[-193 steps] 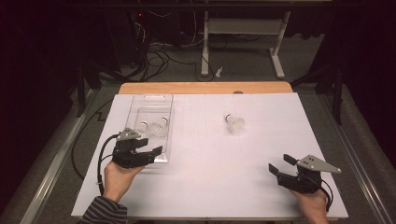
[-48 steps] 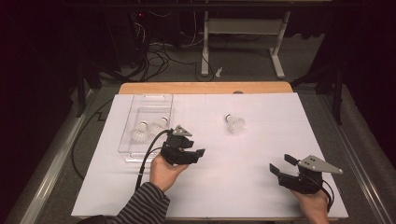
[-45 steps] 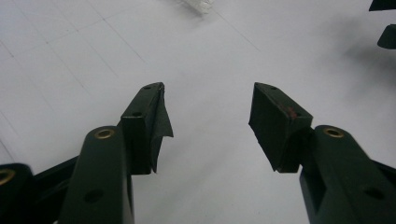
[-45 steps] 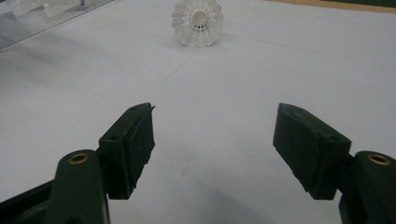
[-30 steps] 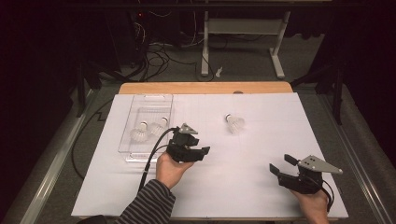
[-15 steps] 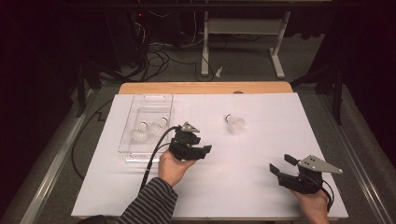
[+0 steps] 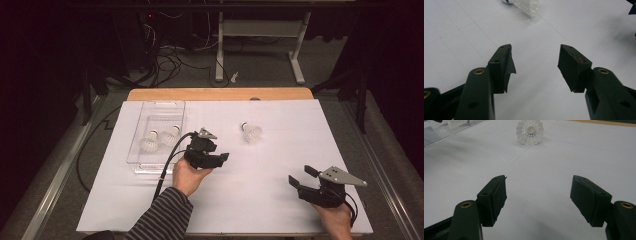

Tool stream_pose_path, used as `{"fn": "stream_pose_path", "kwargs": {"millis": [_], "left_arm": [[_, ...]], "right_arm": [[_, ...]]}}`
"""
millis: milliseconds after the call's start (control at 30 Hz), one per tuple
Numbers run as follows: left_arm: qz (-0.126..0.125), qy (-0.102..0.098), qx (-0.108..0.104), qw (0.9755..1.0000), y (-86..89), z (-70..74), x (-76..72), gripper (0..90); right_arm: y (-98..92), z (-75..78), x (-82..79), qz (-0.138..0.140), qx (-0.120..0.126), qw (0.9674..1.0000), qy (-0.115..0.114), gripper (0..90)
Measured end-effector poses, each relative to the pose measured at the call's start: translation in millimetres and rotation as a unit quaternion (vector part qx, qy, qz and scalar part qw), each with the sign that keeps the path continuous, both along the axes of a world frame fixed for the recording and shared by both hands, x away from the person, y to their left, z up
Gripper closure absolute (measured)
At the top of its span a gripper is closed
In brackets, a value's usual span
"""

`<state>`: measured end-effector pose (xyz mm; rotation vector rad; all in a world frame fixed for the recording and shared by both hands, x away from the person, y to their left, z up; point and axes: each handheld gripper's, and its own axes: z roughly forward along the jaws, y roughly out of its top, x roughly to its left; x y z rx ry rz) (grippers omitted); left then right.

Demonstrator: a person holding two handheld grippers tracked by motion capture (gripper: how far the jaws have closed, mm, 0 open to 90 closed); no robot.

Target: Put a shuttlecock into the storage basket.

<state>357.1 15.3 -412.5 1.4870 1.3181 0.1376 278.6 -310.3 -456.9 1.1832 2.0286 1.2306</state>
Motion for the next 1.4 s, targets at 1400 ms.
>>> {"fn": "stream_pose_path", "kwargs": {"millis": [1400], "left_arm": [[0.014,0.005,0.006,0.9999,-13.1,-4.1,26.9,45.4]], "right_arm": [[0.1,-0.3,0.4,0.001,0.001,1.0,0.002,29.9]]}}
